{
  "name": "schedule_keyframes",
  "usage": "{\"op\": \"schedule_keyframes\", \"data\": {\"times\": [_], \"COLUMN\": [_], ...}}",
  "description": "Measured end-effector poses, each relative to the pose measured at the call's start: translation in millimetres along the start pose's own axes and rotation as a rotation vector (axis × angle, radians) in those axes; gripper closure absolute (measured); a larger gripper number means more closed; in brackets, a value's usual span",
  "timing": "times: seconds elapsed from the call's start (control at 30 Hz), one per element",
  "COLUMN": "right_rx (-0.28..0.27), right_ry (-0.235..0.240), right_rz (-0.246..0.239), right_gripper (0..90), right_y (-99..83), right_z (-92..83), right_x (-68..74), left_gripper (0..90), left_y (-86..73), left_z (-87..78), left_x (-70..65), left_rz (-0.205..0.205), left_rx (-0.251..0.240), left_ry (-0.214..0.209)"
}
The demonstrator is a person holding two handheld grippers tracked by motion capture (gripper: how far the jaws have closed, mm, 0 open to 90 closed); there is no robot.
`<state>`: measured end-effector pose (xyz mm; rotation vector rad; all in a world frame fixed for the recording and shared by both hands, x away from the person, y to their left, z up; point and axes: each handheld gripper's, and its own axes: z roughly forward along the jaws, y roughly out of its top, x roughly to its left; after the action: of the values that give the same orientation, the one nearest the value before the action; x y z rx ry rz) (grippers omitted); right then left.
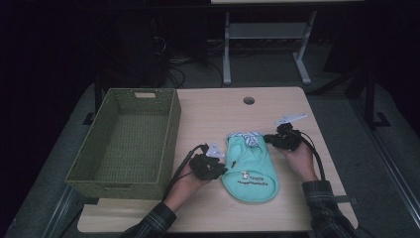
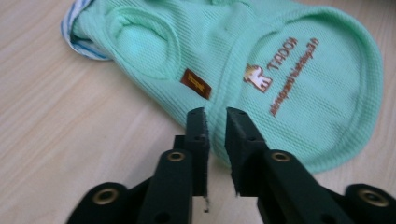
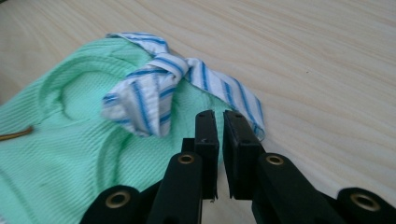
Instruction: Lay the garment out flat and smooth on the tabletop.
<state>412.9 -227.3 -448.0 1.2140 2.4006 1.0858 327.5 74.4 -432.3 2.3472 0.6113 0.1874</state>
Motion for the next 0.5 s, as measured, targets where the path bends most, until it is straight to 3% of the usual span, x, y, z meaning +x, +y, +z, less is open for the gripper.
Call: {"op": "schedule_keyframes", "data": {"times": [0.2, 0.37, 0.5], "right_rx": [0.000, -0.004, 0.013], "right_ry": [0.029, 0.038, 0.057], "right_rz": [-0.027, -0.069, -0.070], "right_gripper": [89.8, 89.8, 89.9], "right_y": [-6.3, -15.3, -24.6], "right_z": [-15.2, -21.8, -25.6], "right_x": [11.4, 22.8, 31.6], "left_gripper": [89.2, 89.4, 89.4], "left_y": [11.5, 19.8, 25.2], "left_z": [3.4, 11.3, 19.1], "left_x": [11.6, 19.7, 29.1], "left_rz": [-0.013, -0.013, -0.016], "left_rx": [-0.019, -0.020, -0.011], "left_ry": [-0.004, 0.010, 0.027]}}
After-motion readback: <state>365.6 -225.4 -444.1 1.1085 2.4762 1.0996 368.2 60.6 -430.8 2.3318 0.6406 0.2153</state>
